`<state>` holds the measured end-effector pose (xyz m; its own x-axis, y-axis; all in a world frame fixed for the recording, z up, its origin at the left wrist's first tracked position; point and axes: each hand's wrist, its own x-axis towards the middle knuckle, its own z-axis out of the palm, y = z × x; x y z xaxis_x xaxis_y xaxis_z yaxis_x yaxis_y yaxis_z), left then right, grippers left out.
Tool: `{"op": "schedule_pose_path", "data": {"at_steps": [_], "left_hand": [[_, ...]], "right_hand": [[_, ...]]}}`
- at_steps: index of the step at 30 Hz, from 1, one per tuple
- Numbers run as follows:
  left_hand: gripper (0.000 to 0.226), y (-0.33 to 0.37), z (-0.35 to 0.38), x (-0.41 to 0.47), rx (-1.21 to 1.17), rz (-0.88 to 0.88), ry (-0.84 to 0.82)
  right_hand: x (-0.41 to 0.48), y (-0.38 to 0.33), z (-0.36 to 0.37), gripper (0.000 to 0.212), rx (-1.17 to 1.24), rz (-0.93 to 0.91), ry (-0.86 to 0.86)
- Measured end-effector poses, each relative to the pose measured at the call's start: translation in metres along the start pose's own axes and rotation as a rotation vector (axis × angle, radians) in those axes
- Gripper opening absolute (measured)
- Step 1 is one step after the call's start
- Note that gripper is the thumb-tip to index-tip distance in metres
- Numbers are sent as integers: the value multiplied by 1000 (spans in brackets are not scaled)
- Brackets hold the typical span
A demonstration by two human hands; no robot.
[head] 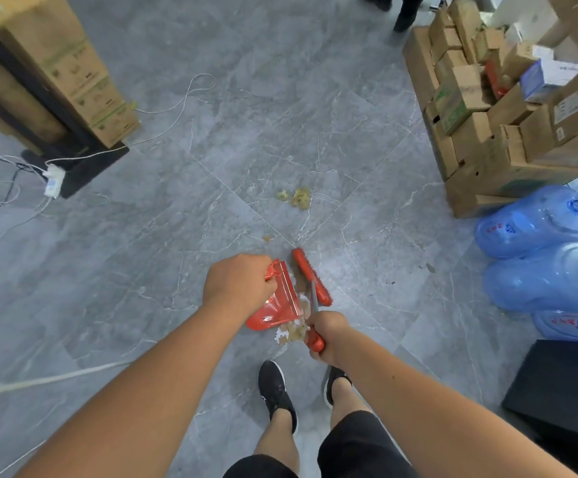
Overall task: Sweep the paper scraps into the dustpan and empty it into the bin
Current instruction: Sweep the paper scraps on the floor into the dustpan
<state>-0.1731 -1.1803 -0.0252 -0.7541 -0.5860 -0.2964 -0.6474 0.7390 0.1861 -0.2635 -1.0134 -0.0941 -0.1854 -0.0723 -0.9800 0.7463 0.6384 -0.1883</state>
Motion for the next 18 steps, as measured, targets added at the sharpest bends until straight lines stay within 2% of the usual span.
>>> {"op": "schedule_pose_path", "data": {"at_steps": [8,18], "left_hand": [[19,-10,-9,-30,28,-10,4],[17,-26,-30,-40,26,-63,44]], "right_hand": [[-10,-13,15,20,129,26,-129],[-41,-40,20,7,120,1,-152]]}}
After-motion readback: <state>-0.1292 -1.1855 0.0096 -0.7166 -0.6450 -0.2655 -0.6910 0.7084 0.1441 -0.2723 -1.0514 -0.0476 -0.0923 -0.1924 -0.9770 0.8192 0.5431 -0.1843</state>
